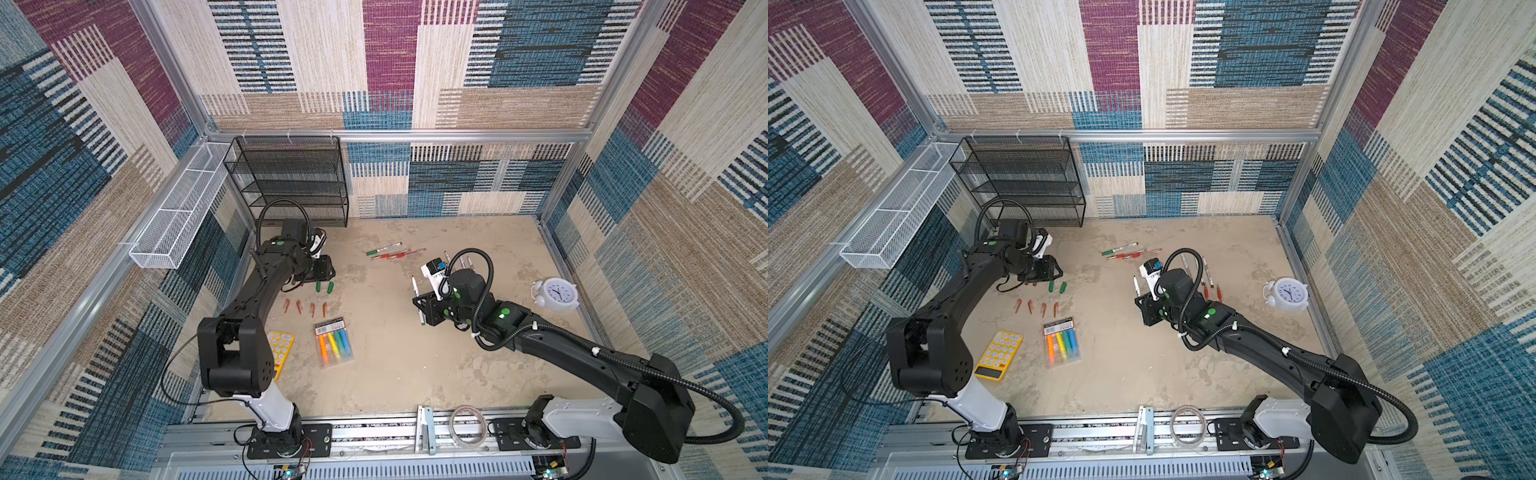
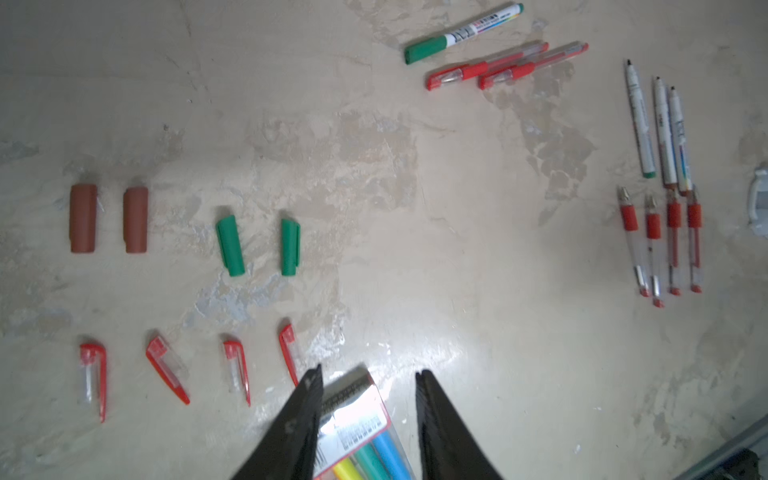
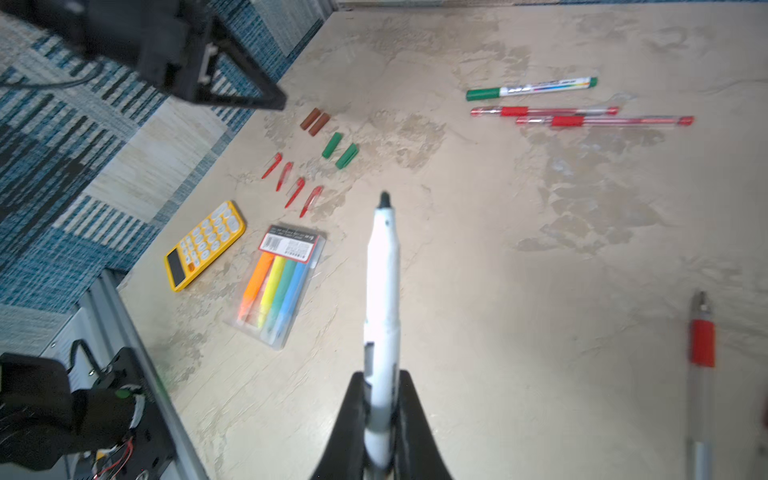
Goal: Open the pen caps
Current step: 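Lower the green cap beside the other green cap and open left gripper, then lower the uncapped marker among the pens and open right gripper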
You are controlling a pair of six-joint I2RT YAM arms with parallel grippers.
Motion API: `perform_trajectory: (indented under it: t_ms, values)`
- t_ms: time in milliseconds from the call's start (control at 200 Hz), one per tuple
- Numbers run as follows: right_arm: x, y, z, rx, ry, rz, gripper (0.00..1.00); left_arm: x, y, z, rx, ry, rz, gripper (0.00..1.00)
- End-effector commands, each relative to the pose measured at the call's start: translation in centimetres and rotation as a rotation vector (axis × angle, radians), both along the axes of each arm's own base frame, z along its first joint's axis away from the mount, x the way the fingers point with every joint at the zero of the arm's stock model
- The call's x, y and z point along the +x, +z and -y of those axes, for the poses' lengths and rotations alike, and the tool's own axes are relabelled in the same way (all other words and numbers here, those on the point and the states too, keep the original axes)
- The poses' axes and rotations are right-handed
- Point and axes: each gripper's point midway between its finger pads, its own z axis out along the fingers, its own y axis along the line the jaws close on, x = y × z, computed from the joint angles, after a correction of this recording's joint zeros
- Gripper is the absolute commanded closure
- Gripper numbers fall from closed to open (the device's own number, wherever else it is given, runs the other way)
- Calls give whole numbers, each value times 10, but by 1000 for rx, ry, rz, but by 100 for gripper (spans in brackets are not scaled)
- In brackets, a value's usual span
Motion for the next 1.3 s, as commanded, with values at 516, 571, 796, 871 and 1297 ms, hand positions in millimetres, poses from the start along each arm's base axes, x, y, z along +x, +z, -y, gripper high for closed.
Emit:
perform_trajectory:
  t_ms: [516, 571, 796, 871, 1297]
  values:
    - [134, -35, 47, -229, -112, -66, 92, -96, 51, 1, -39, -105, 471, 26]
    - [147, -43, 54, -252, -128, -78, 92, -99, 49, -2, -48, -106, 484, 23]
    - [192, -87, 77, -366, -153, -165, 91, -106, 45, -9, -63, -102, 526, 14]
    - [206, -96, 84, -407, -167, -181, 91, -103, 46, -13, -58, -85, 528, 14]
    - [247, -147, 107, -537, -204, -301, 89, -105, 50, -15, -60, -94, 548, 14]
